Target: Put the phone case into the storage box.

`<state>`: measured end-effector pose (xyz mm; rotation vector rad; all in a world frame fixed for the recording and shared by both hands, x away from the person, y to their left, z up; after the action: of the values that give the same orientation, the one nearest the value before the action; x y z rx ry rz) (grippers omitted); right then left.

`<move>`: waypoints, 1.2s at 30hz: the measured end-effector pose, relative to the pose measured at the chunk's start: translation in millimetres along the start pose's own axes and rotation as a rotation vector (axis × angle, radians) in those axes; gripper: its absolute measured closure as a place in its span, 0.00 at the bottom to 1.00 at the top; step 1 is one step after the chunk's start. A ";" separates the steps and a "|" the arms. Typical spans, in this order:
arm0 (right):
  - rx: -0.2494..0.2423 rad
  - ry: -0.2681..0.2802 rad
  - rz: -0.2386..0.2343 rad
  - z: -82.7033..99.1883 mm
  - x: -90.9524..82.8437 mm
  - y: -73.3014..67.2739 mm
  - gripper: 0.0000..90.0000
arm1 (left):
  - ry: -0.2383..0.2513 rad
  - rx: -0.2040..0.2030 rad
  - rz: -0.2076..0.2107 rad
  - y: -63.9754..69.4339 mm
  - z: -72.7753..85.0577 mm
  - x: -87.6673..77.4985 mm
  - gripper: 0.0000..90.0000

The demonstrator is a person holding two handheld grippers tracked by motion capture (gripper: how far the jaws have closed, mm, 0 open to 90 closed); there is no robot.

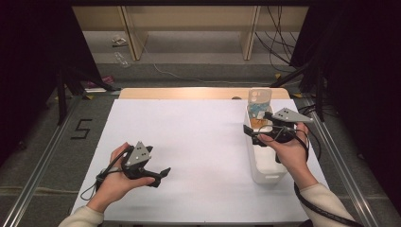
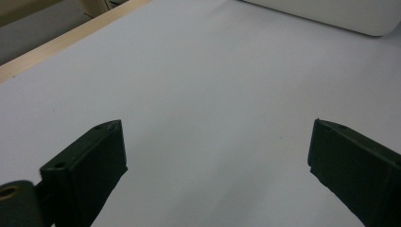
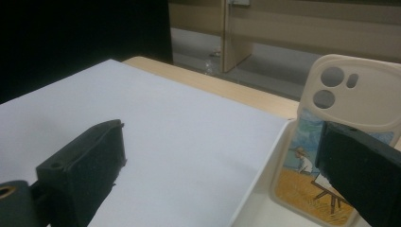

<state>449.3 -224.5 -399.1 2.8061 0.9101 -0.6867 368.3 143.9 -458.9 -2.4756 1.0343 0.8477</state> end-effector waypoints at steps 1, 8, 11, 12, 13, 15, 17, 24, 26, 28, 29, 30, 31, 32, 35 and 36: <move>0.001 -0.001 -0.007 0.8 -0.5 -1.1 0.04 | 0.000 0.000 0.000 0.0 0.1 0.0 0.05; -0.018 -0.018 -0.041 6.5 -4.4 -7.8 0.05 | 0.003 -0.009 0.007 1.1 1.5 -1.6 0.05; -0.025 -0.023 -0.055 8.0 -6.2 -10.2 0.05 | 0.005 -0.018 0.003 -0.3 3.8 -3.5 0.05; -0.028 -0.019 -0.053 8.3 -7.0 -10.6 0.05 | 0.007 -0.021 0.003 -0.8 4.1 -4.1 0.05; -0.032 -0.014 -0.053 8.4 -7.9 -10.8 0.05 | 0.008 -0.024 0.002 -1.0 4.3 -4.8 0.05; -0.028 -0.011 -0.058 8.9 -9.5 -11.4 0.05 | 0.007 -0.024 0.001 -1.2 4.9 -5.4 0.05; -0.034 -0.007 -0.061 10.2 -10.8 -12.2 0.05 | 0.007 -0.024 0.002 -0.9 5.5 -5.5 0.05; -0.039 -0.004 -0.076 15.5 -14.8 -14.5 0.05 | 0.012 -0.031 -0.002 -0.5 6.4 -6.2 0.05; -0.039 -0.002 -0.080 16.6 -15.9 -15.2 0.05 | 0.015 -0.033 -0.003 -0.6 6.8 -6.3 0.05; -0.038 -0.004 -0.083 18.6 -16.8 -16.3 0.05 | 0.016 -0.033 -0.005 -1.1 7.1 -6.9 0.05; -0.042 -0.006 -0.086 19.7 -17.2 -16.8 0.05 | 0.017 -0.034 -0.007 -1.3 7.3 -7.2 0.05; -0.042 -0.005 -0.089 20.7 -17.7 -17.5 0.05 | 0.018 -0.035 -0.010 -1.5 7.4 -7.5 0.05; -0.042 -0.005 -0.091 21.7 -18.2 -18.2 0.06 | 0.019 -0.034 -0.012 -1.8 7.6 -7.8 0.05; -0.043 -0.003 -0.092 22.3 -18.8 -19.0 0.06 | 0.019 -0.035 -0.012 -1.8 7.7 -8.1 0.05; -0.046 0.003 -0.098 23.0 -20.9 -20.6 0.06 | 0.020 -0.038 -0.014 -1.8 8.2 -8.6 0.05; -0.047 0.004 -0.098 23.2 -21.5 -20.9 0.06 | 0.020 -0.038 -0.014 -1.8 8.3 -8.7 0.05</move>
<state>412.8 -224.5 -409.4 2.7382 1.0558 -0.6627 361.4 153.8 -459.6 -2.5251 1.0160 0.8479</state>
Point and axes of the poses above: each handheld gripper's, and its own axes: x roughly forward along the jaws, z roughly out of its underside, y roughly to its right, the point moved 5 cm from there along x, roughly forward along the jaws, and after that the axes turned 6 degrees about -y, right-handed, at the moved point
